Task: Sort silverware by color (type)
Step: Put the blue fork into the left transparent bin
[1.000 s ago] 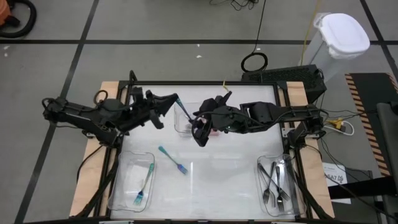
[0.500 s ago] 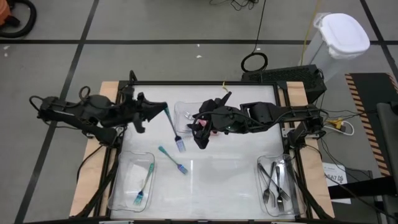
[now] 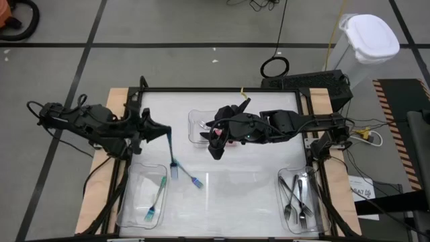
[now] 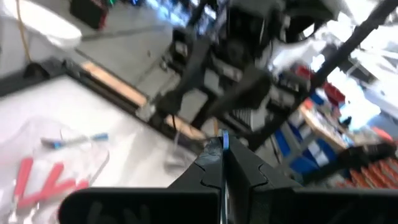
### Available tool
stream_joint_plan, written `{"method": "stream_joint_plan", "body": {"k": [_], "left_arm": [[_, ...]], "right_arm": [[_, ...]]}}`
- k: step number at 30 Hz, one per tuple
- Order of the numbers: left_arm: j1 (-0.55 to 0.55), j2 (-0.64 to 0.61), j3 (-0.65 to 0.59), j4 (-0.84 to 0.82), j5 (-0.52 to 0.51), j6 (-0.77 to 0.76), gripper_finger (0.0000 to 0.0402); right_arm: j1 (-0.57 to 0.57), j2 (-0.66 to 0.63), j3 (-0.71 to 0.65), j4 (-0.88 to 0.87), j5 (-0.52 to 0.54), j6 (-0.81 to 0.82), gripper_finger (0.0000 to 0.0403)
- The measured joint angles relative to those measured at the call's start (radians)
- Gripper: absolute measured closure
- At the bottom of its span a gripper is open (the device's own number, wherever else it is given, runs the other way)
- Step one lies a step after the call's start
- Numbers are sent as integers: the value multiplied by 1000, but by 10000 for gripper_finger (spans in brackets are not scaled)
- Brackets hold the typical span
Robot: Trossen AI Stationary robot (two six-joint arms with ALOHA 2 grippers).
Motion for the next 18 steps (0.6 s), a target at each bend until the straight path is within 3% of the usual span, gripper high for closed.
{"method": "stream_joint_plan", "body": {"k": [14,18], "left_arm": [[-128,-48,-2,-238,32,-37,400],[-156,-79,-59,-233,42,-72,400]], "right_arm": [[0,0,0,-11,17,2,213],[-2,0,0,-16,26,1,213]]}}
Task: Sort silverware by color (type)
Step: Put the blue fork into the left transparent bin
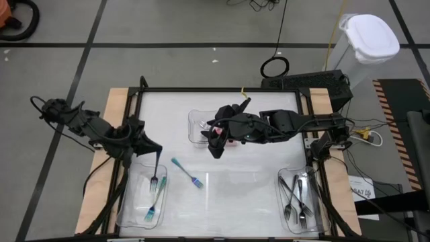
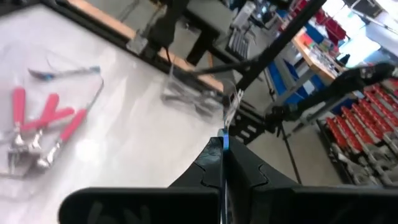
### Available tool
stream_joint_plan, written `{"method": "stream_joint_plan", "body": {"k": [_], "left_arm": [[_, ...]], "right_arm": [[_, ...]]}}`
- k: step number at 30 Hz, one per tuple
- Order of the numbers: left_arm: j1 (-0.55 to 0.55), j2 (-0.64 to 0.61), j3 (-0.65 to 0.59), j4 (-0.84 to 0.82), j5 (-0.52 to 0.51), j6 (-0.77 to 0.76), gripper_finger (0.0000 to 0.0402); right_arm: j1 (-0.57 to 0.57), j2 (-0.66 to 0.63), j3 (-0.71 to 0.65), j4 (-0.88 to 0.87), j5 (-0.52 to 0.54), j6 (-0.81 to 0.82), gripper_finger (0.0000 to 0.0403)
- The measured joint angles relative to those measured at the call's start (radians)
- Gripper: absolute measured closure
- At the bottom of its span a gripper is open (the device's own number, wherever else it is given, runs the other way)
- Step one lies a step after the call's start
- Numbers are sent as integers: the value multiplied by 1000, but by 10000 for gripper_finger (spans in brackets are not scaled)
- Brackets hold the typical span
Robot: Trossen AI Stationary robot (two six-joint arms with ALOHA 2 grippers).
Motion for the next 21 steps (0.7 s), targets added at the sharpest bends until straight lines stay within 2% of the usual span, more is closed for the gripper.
{"method": "stream_joint_plan", "body": {"k": [4,13,21], "left_arm": [[-38,-46,-94,18,1,-67,400],[-109,-142,-366,281,-2,-198,400],[-198,-160,-479,309,-2,-289,400]], "right_arm": [[-5,0,0,-2,0,1,213],[-17,0,0,-8,0,2,213],[-17,0,0,-7,-1,2,213]]}}
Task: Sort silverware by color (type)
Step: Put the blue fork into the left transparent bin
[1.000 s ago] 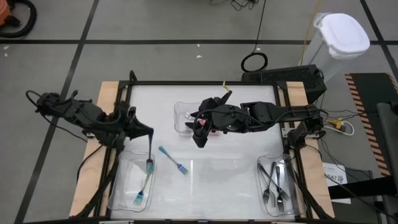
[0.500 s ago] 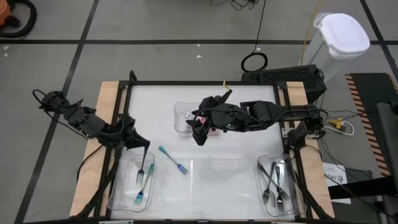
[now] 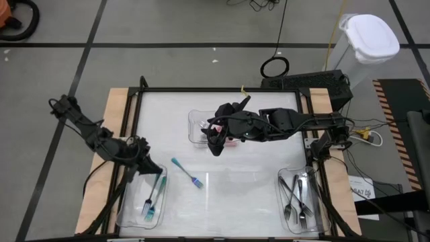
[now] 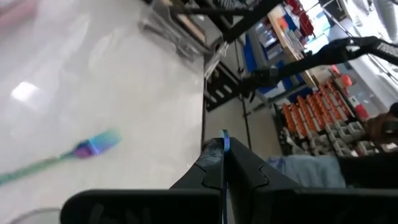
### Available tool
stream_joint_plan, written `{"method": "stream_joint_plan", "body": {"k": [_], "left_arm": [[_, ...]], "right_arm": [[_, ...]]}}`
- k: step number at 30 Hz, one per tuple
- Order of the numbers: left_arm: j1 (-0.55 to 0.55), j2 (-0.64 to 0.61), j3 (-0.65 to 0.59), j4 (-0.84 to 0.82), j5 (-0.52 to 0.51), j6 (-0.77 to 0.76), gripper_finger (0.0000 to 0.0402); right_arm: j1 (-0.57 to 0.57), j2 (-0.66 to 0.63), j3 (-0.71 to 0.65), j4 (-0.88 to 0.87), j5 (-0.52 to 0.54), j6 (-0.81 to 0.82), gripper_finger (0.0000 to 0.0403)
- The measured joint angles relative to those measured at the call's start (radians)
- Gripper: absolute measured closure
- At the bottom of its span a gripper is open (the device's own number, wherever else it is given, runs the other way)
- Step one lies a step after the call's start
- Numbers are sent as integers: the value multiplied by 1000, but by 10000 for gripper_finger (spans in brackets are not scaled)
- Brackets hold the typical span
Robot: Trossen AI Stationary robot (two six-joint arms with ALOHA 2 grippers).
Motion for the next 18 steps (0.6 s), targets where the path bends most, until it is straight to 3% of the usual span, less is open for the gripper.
{"method": "stream_joint_plan", "body": {"k": [18], "left_arm": [[-189,-2,-175,68,-99,-214,400]], "right_arm": [[0,0,0,0,0,-3,213]]}}
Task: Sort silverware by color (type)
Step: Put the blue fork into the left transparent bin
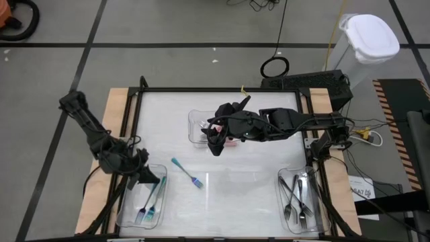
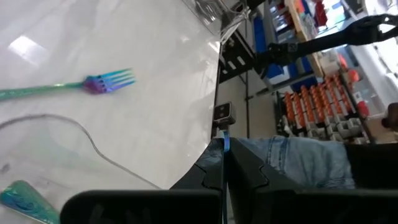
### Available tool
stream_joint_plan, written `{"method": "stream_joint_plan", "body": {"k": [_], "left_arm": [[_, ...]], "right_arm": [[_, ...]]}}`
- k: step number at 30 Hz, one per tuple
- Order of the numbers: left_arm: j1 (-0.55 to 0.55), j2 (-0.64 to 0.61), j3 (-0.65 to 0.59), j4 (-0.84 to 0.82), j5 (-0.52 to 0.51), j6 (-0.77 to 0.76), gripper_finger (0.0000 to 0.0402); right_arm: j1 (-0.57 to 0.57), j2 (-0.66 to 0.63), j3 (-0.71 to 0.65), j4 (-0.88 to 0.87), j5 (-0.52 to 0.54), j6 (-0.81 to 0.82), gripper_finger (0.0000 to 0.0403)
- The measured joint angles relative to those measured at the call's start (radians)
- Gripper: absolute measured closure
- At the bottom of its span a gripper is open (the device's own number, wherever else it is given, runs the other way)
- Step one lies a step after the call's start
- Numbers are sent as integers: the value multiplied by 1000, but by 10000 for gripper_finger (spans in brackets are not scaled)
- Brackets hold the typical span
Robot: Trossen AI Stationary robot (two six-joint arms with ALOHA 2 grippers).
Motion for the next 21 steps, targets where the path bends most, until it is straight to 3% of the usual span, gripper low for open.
{"method": "stream_joint_plan", "body": {"k": [21], "left_arm": [[-96,1,-122,7,-218,-179,400]], "right_arm": [[-2,0,0,0,0,-4,213]]}}
